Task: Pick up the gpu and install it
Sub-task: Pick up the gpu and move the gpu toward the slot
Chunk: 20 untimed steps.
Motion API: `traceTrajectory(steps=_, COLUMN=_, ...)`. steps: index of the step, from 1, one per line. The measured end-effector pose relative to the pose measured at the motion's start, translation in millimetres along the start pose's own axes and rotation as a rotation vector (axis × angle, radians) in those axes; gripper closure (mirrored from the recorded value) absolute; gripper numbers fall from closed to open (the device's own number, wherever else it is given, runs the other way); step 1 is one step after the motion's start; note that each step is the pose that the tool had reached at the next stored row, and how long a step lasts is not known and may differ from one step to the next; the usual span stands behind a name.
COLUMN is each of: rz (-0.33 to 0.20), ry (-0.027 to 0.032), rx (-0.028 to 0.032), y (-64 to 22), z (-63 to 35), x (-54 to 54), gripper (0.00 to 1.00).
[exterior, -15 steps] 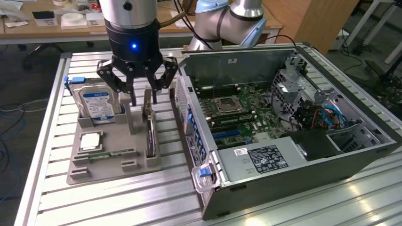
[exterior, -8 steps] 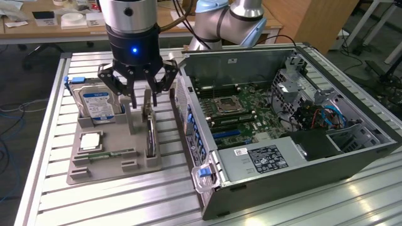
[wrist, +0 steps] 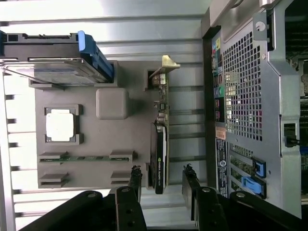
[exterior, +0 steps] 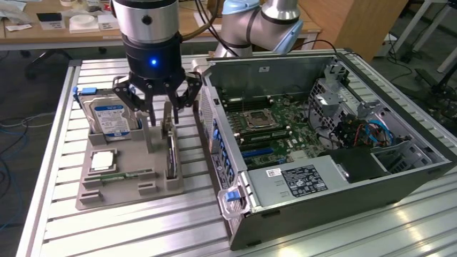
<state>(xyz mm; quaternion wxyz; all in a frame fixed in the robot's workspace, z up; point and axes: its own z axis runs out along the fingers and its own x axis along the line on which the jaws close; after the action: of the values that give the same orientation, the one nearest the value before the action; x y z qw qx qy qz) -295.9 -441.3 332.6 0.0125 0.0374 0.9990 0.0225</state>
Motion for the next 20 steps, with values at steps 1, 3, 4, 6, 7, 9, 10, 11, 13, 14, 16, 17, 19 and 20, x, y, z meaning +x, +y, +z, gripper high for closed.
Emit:
traceTrajectory(steps=1, rz=0.000, ry=0.0000, rx=0.0000, y=0.0, z=0.9, x=0.0, gripper=0.53)
traceTrajectory(steps=3, rz=0.000, ry=0.0002, rx=0.0001, y=-0.1, z=2.5, x=0.0, gripper=0.53)
traceTrajectory(steps=4, rz=0.000, ry=0.0002, rx=0.0000, y=-0.1, z=3.3, x=0.1, gripper=0.53)
traceTrajectory(steps=6, rz=0.000, ry=0.0003, rx=0.0001, y=-0.2, z=4.7, x=0.1, gripper=0.53)
traceTrajectory(steps=7, rz=0.000, ry=0.0003, rx=0.0000, y=-0.2, z=5.5, x=0.1, gripper=0.53)
traceTrajectory(steps=9, rz=0.000, ry=0.0003, rx=0.0000, y=-0.3, z=7.0, x=0.2, gripper=0.53)
traceTrajectory(steps=10, rz=0.000, ry=0.0004, rx=0.0000, y=-0.3, z=7.8, x=0.2, gripper=0.53)
traceTrajectory(steps=11, rz=0.000, ry=0.0004, rx=0.0000, y=-0.4, z=8.5, x=0.2, gripper=0.53)
traceTrajectory(steps=13, rz=0.000, ry=0.0005, rx=0.0000, y=-0.4, z=9.8, x=0.2, gripper=0.53)
traceTrajectory(steps=14, rz=0.000, ry=0.0005, rx=0.0000, y=-0.5, z=10.5, x=0.2, gripper=0.53)
traceTrajectory(steps=16, rz=0.000, ry=0.0006, rx=0.0001, y=-0.5, z=11.6, x=0.3, gripper=0.53)
traceTrajectory(steps=17, rz=0.000, ry=0.0007, rx=0.0002, y=-0.5, z=11.7, x=0.3, gripper=0.53)
traceTrajectory(steps=19, rz=0.000, ry=0.0007, rx=0.0002, y=-0.6, z=11.8, x=0.3, gripper=0.53)
traceTrajectory(steps=20, rz=0.000, ry=0.0006, rx=0.0001, y=-0.5, z=11.9, x=0.3, gripper=0.53)
